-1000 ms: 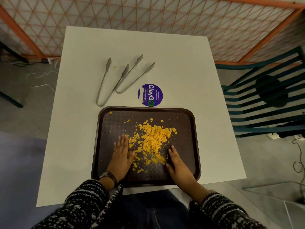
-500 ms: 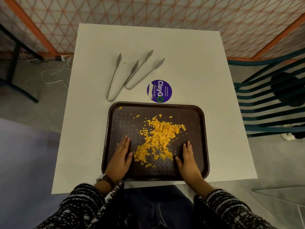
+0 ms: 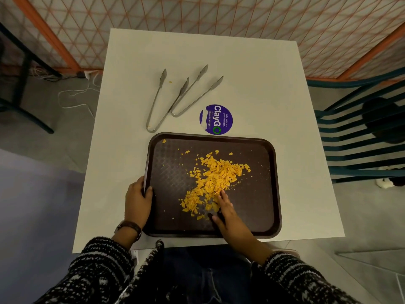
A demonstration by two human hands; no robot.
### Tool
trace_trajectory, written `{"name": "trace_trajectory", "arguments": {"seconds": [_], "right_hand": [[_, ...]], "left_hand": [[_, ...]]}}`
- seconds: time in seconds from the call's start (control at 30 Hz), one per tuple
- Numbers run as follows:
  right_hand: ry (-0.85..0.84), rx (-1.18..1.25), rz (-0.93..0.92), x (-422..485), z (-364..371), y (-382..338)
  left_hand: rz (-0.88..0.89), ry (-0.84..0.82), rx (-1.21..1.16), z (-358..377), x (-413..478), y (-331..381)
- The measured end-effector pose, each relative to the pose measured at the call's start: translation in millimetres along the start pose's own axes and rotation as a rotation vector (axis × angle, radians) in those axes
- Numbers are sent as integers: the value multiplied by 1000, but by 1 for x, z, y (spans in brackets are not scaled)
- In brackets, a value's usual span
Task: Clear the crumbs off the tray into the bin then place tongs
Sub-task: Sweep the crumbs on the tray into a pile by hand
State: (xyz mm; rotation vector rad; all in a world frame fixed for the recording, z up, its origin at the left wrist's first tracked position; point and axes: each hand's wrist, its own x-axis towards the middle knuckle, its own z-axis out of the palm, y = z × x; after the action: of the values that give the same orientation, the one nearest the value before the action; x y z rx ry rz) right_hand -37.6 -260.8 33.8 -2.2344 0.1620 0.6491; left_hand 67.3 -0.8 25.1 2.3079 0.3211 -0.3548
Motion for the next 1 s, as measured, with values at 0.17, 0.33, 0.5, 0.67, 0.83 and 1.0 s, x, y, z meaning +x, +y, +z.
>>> {"name": "trace_trajectory", "arguments": {"seconds": [0.17, 0.33, 0.5, 0.67, 0.83, 1.0], "right_hand": [[193, -63, 86, 10, -31, 22], [312, -92, 145, 37, -72, 47], [338, -108, 159, 67, -88, 55], [363, -155, 163, 83, -68, 41], [245, -89, -57, 66, -36, 14], [122, 39, -213, 51, -34, 9]], "left_hand": [[0, 44, 22, 3, 10, -5], [10, 120, -109, -4, -6, 12], [-21, 99, -124, -12, -18, 6], [-30, 150, -117, -13, -20, 9], [-10, 159, -112, -13, -17, 9], [7, 170, -93, -12, -16, 7]]}}
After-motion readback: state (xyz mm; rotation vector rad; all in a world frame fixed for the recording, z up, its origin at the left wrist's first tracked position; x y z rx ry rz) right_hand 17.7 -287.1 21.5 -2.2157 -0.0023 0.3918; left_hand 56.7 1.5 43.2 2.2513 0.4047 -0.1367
